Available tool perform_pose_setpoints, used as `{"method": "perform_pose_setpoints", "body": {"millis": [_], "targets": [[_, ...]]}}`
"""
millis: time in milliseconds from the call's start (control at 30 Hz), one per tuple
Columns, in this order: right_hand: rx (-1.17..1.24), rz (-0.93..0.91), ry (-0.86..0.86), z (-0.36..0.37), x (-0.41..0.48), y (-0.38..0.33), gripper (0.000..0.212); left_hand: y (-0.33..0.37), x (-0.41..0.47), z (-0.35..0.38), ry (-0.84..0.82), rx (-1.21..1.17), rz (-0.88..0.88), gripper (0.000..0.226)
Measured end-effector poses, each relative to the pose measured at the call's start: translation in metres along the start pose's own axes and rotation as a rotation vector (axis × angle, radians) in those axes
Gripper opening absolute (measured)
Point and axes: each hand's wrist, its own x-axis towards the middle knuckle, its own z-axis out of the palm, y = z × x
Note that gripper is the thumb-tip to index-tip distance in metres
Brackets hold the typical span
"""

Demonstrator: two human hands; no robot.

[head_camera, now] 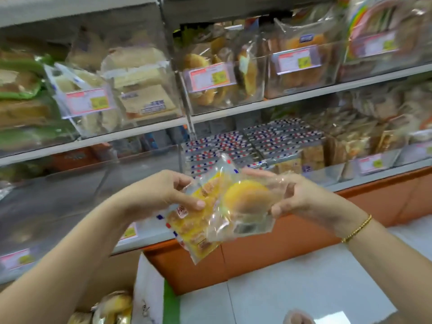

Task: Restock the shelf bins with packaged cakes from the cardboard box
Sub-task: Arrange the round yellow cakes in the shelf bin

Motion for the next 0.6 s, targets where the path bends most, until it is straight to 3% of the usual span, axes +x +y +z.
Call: {"method": "perform_pose_setpoints", "body": {"millis": [133,267,400,500,600], "targets": [[0.009,0.111,-0.016,-0.016,-0.017,0.01,0.085,0.025,0.029,0.01,-0.11,0.104,-0.043,0.025],[0.181,0.139,0.17,-0.031,-0.034,0.018,0.075,0.035,0.048,0.024,-0.136,-0.103,-0.086,0.019],[0.392,0.138,0.33,-0.046,-0.05,0.022,0.082,0.009,0.063,0.031,-0.15,-0.609,-0.103,0.063],[0.551,0.062,0.431,-0.058,-0.057,0.025,0.072,-0.004,0.075,0.043,-0.175,-0.702,-0.057,0.096],[0.621,-0.007,0.51,-0.069,-0.063,0.025,0.066,0.007,0.093,0.068,-0.129,-0.581,-0.013,0.071]]}}
